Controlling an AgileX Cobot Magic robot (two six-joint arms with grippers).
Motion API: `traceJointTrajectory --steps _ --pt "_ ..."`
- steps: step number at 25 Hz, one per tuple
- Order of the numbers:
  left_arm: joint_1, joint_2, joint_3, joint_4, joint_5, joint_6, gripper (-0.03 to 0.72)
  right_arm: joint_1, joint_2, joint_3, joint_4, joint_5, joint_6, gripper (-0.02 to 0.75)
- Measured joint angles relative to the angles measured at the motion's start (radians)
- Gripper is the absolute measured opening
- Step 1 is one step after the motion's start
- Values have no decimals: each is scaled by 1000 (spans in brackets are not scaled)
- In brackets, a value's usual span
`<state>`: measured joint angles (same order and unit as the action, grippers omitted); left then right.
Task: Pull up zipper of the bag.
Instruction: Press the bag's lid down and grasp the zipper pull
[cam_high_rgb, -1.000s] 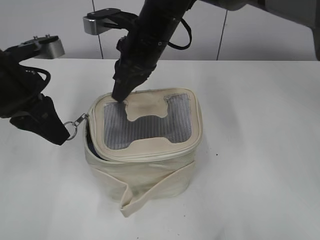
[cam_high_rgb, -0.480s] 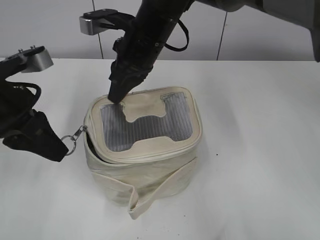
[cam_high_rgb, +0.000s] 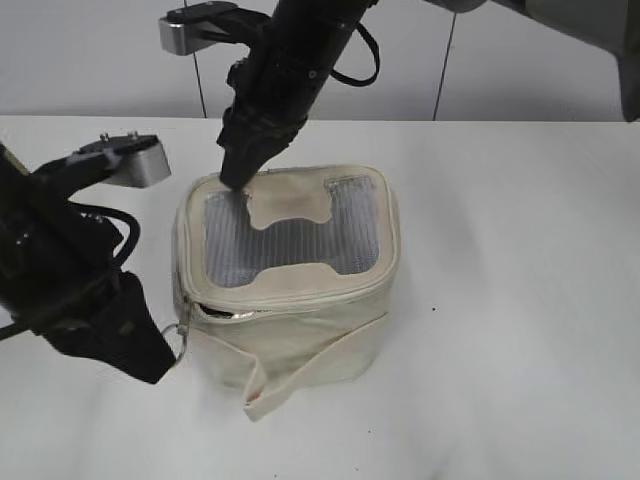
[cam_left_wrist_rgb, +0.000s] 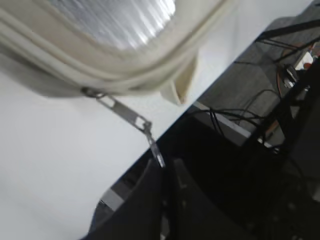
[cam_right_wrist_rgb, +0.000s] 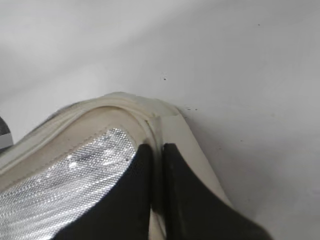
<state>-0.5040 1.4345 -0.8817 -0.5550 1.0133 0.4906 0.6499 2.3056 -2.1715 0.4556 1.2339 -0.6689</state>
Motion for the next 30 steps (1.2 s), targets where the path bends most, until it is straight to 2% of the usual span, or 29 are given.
traceJointTrajectory --steps 3,8,18,30 --pt "-10 -5 0 12 39 -40 -3 0 3 -27 -20 0 12 32" --pt "-42 -6 0 -8 0 -53 -3 0 3 -32 -26 0 23 32" --pt "-201 7 1 -92 -215 -56 -3 -2 3 -38 -44 0 29 32" --pt "-296 102 -12 -215 -410 -58 -3 -7 3 -40 -55 0 38 32"
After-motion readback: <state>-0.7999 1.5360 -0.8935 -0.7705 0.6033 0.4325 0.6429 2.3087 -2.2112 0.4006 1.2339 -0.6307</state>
